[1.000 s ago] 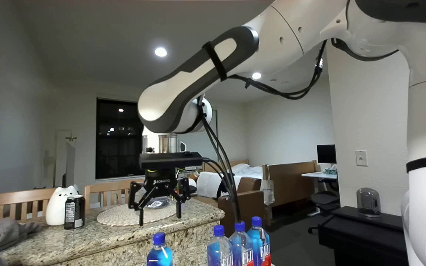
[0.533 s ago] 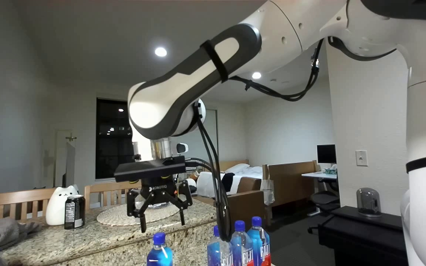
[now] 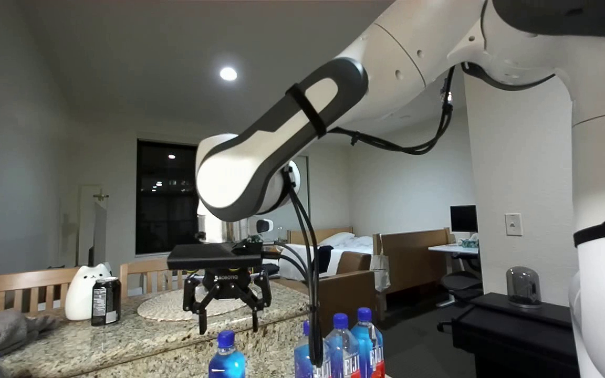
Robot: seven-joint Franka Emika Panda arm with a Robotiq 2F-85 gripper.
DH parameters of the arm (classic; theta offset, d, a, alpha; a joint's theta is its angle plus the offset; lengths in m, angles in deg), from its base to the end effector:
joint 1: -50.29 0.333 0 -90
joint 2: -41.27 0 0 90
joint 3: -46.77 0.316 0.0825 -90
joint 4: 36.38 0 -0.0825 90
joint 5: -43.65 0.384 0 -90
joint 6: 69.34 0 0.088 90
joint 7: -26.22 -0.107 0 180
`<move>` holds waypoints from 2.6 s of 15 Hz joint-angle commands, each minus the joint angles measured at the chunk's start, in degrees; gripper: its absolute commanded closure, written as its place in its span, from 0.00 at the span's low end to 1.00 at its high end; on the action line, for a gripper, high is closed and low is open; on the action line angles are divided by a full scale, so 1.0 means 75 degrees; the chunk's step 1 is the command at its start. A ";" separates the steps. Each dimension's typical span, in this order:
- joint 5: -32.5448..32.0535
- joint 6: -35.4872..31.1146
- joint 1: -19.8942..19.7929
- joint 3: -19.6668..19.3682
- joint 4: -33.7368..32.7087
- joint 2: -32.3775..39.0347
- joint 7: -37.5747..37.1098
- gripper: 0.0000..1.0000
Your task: Move the water bottles forward
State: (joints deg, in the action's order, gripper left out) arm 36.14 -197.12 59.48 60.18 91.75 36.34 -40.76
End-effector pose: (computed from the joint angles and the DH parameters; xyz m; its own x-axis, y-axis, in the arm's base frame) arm 0.4794 0.1965 0.4131 0.7570 -0.6368 0.1466 -0.6419 -0.7666 -0.0154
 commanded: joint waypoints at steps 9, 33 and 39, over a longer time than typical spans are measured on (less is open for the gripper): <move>0.0124 -0.0980 0.0022 -0.0349 -0.0147 0.0707 0.1263 0.47; -0.0711 0.1317 0.0213 -0.0192 -0.0340 -0.0586 0.4157 0.85; -0.0540 0.1200 0.0210 -0.0121 -0.0544 -0.0172 0.4149 0.65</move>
State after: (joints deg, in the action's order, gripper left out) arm 31.98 -188.28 61.63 58.71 87.80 35.07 -9.74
